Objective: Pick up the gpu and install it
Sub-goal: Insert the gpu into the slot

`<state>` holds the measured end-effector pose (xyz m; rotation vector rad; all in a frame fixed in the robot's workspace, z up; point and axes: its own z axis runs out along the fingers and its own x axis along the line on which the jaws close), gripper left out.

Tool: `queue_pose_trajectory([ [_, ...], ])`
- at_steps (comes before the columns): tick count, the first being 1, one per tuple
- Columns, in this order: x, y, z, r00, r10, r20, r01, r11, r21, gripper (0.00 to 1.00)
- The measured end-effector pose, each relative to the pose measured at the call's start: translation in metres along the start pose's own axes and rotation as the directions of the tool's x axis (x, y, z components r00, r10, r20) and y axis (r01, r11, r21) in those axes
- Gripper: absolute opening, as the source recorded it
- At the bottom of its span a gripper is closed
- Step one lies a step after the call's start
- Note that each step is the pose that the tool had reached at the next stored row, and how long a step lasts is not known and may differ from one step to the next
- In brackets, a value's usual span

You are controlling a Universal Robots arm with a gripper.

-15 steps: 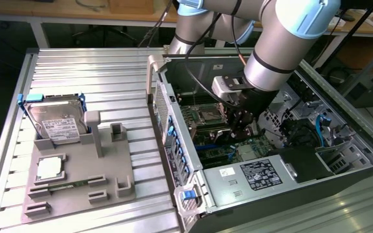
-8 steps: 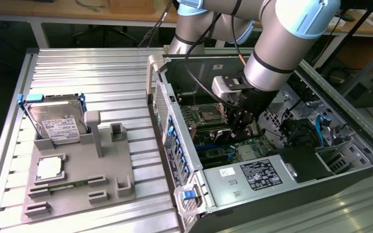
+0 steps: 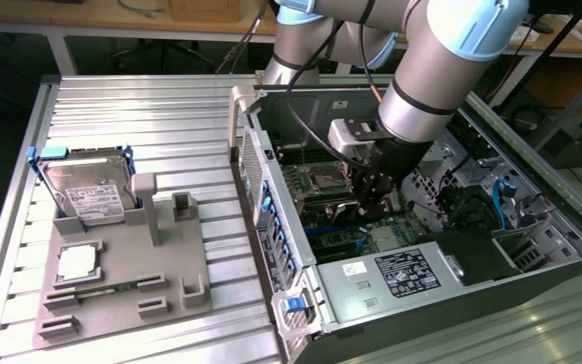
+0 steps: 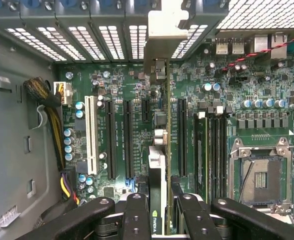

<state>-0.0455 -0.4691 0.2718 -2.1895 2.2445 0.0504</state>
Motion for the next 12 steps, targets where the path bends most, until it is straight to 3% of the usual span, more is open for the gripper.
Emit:
queue_pose_trajectory([
  [12,-0.007,0.0109,0.0008,1.0,0.0,-0.0001,0.0,1.0,0.0,0.27],
])
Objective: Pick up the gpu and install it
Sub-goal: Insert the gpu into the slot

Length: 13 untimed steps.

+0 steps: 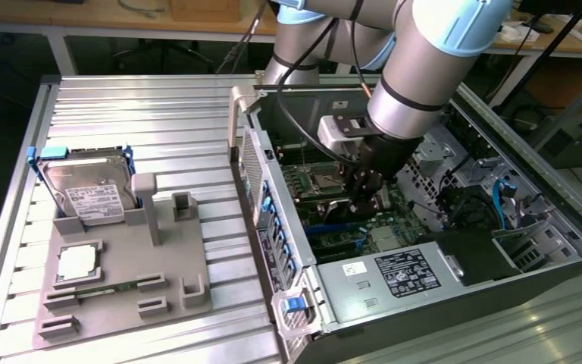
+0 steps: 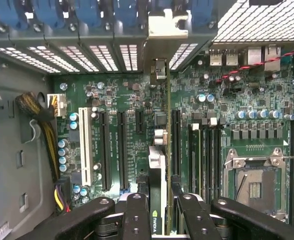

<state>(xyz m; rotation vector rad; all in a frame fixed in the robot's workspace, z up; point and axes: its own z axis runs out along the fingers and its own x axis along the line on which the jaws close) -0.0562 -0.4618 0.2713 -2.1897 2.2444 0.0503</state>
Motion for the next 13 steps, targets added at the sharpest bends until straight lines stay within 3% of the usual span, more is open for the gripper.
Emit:
queue_pose_trajectory([
  [13,-0.0031,0.0045,0.0004,0.9999,-0.013,-0.0003,0.013,0.9999,-0.0004,0.27],
])
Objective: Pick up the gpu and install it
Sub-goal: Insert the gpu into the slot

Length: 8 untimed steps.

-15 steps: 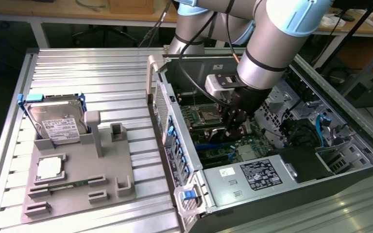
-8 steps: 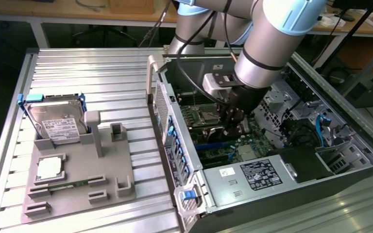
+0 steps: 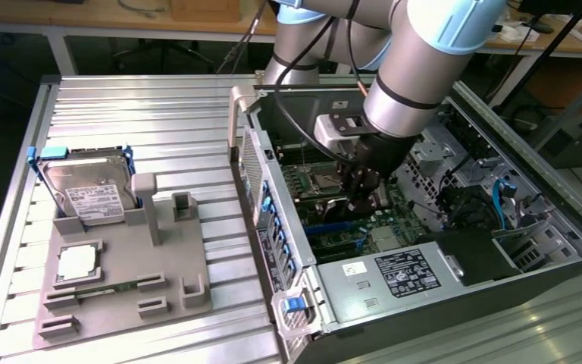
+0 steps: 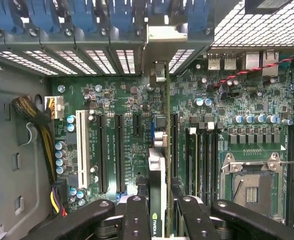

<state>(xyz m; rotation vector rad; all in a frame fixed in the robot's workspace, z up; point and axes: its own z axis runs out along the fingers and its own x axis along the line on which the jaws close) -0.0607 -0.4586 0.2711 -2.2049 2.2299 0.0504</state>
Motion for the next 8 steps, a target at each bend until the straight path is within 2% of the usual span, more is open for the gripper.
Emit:
queue_pose_trajectory([
  [8,0.0,0.0018,-0.0016,1.0,-0.001,0.0003,0.001,1.0,-0.0002,0.27],
])
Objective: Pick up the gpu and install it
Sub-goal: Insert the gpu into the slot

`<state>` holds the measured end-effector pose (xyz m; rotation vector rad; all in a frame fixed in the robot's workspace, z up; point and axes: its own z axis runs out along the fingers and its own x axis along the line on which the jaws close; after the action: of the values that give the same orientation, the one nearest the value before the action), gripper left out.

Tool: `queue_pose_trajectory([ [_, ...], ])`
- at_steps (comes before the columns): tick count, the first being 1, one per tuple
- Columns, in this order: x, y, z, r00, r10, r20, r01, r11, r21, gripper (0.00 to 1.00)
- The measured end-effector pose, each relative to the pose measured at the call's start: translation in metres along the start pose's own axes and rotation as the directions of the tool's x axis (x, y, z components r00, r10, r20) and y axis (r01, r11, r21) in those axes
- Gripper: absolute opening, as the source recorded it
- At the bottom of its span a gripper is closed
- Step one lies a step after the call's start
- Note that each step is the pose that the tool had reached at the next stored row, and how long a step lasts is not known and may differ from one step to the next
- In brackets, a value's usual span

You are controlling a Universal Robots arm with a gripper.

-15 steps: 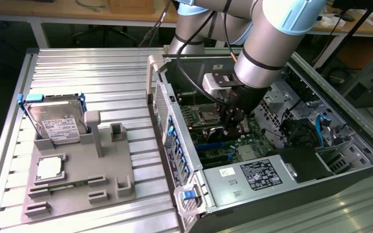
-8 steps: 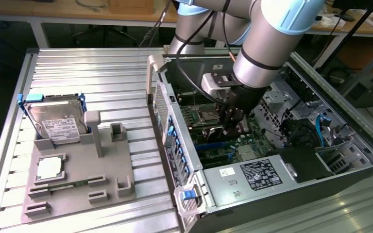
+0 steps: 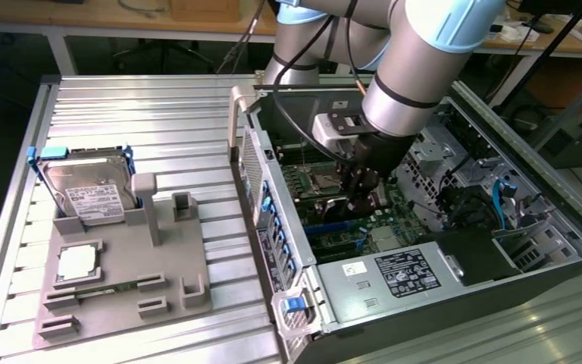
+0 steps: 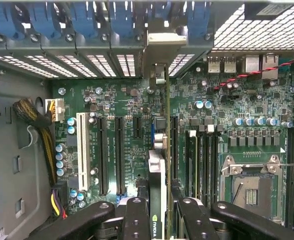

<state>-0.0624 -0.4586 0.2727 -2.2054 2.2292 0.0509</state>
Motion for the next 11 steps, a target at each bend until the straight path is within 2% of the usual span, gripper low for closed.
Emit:
queue_pose_trajectory([
  [11,0.0007,0.0003,-0.0004,1.0,-0.001,0.0005,0.001,1.0,-0.0001,0.27],
])
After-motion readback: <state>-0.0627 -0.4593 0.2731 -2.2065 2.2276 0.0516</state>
